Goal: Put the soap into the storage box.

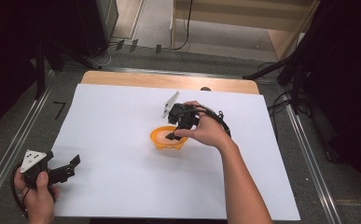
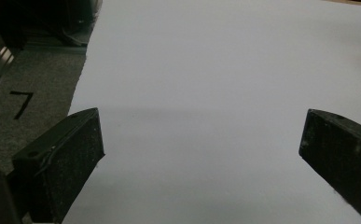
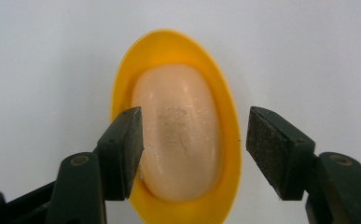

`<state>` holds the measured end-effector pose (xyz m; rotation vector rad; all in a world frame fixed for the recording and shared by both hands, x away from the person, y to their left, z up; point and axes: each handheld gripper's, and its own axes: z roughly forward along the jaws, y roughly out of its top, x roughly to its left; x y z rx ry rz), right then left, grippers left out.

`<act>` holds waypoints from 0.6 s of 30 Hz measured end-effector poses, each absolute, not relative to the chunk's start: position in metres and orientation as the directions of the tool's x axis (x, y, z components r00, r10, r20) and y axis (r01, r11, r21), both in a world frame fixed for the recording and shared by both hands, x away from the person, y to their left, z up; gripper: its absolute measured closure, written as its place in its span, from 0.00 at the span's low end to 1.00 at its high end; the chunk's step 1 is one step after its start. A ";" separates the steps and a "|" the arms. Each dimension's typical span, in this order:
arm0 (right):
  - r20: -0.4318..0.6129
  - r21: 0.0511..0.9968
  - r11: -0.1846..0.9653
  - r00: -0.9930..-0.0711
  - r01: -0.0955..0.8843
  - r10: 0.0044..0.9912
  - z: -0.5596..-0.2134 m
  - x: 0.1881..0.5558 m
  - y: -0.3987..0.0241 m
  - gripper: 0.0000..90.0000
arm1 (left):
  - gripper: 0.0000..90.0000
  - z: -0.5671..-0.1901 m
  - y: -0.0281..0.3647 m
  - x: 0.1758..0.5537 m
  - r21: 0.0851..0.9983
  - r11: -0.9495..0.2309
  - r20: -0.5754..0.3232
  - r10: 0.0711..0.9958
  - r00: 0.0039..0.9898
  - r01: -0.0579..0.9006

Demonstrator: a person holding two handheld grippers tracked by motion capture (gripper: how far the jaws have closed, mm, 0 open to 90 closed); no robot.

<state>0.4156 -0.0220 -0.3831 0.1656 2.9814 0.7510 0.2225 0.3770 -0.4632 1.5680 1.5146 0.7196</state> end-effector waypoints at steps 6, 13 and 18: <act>-0.050 0.456 0.886 -0.992 0.081 0.116 -0.384 0.413 -0.026 0.38 | 0.00 -0.463 0.377 0.222 0.855 0.060 -0.137 0.984 0.113 0.515; -0.048 0.478 0.871 -0.987 0.114 0.156 -0.381 0.409 -0.041 0.33 | 0.00 -0.463 0.377 0.222 0.855 0.060 -0.137 0.984 0.113 0.515; -0.041 0.486 0.862 -0.982 0.142 0.185 -0.381 0.407 -0.057 0.32 | 0.00 -0.463 0.377 0.222 0.854 0.059 -0.135 0.985 0.111 0.516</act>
